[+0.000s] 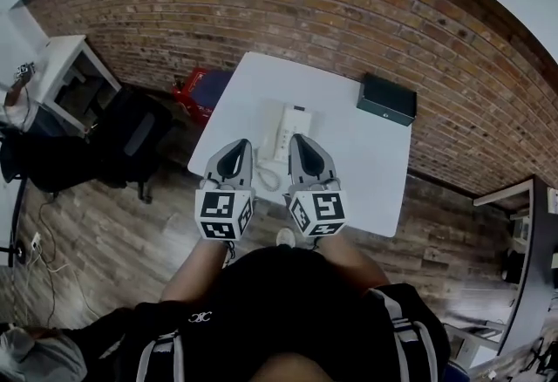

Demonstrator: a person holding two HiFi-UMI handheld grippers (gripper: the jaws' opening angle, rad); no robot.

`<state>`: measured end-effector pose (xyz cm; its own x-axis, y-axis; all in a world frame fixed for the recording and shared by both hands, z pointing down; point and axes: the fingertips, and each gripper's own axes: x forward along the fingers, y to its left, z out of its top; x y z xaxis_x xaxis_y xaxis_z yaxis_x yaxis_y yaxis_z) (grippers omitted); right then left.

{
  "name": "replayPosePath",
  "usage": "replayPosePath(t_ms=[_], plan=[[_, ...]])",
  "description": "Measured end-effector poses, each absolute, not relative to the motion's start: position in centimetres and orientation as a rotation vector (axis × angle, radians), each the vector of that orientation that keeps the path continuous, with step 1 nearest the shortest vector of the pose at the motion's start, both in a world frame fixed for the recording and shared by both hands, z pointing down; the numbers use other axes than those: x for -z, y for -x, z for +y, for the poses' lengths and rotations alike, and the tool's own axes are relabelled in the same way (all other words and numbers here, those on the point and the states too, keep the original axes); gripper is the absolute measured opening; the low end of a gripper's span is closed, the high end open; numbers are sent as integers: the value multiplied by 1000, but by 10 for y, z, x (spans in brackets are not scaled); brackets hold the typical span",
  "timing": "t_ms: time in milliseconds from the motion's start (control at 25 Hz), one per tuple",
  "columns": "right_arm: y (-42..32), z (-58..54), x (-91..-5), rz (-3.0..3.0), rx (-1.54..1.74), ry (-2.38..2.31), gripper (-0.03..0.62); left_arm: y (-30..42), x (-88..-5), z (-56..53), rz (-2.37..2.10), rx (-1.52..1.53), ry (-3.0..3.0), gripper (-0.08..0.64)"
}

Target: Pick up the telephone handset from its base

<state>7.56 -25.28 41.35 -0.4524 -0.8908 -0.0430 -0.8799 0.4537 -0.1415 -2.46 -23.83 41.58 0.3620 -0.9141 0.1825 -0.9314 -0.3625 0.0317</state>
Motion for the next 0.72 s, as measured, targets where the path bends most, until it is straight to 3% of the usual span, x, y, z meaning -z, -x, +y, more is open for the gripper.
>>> replayPosePath(t_ms=[720], plan=[[-59, -330, -457, 2600, 282, 1645, -2, 40, -438, -303, -1674, -248, -2452, 2]])
